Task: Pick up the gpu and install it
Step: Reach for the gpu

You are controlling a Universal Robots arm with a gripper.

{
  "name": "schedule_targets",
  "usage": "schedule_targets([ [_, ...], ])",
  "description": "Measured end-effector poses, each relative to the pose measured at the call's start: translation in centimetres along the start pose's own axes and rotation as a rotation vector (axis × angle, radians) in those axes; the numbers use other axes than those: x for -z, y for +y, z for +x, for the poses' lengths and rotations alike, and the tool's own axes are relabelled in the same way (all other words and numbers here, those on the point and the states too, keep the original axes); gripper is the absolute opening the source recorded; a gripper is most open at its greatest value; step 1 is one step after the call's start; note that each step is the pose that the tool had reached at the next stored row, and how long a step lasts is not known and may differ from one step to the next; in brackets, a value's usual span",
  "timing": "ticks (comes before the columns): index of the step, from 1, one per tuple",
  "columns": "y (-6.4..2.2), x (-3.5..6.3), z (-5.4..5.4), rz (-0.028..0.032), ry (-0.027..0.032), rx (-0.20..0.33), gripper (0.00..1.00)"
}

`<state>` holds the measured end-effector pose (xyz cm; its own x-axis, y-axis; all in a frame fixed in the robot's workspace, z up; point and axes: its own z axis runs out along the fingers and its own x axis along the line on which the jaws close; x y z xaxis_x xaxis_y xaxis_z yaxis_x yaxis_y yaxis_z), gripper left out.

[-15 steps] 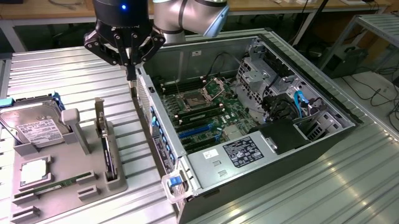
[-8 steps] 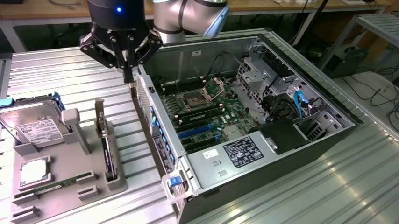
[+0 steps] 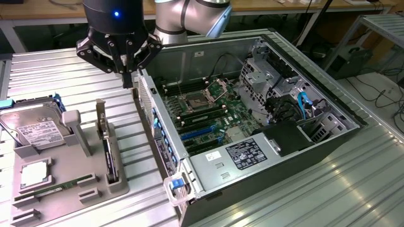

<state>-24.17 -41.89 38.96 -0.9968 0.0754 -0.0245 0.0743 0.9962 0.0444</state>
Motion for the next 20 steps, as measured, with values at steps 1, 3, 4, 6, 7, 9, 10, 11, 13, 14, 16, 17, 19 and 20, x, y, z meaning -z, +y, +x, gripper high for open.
schedule_targets([
  [1, -0.13, 0.00, 0.1, 0.0001, 0.0001, 0.000, 0.11],
  [3, -0.33, -0.02, 0.3, 0.0001, 0.0000, 0.000, 0.11],
  [4, -0.41, -0.03, 0.3, 0.0000, 0.0000, 0.000, 0.11],
  [6, -0.56, -0.05, 0.5, 0.0000, 0.0000, 0.001, 0.11],
  [7, -0.62, -0.06, 0.6, 0.0000, 0.0000, 0.001, 0.11],
  [9, -0.77, -0.07, 0.7, 0.0000, 0.0000, 0.001, 0.11],
  [10, -0.84, -0.08, 0.8, 0.0000, 0.0000, 0.001, 0.11],
  [11, -0.90, -0.10, 0.9, 0.0000, 0.0000, 0.001, 0.11],
  [13, -1.01, -0.10, 1.2, 0.0001, 0.0001, 0.001, 0.11],
  [14, -1.08, -0.10, 1.5, 0.0001, 0.0001, 0.001, 0.11],
  [16, -1.24, -0.11, 2.0, 0.0000, 0.0000, 0.001, 0.11],
  [17, -1.33, -0.11, 2.3, 0.0000, 0.0000, 0.001, 0.11],
  [19, -1.60, -0.11, 3.0, 0.0001, 0.0001, 0.001, 0.11],
  [20, -1.71, -0.11, 3.3, 0.0000, 0.0000, 0.001, 0.11],
])
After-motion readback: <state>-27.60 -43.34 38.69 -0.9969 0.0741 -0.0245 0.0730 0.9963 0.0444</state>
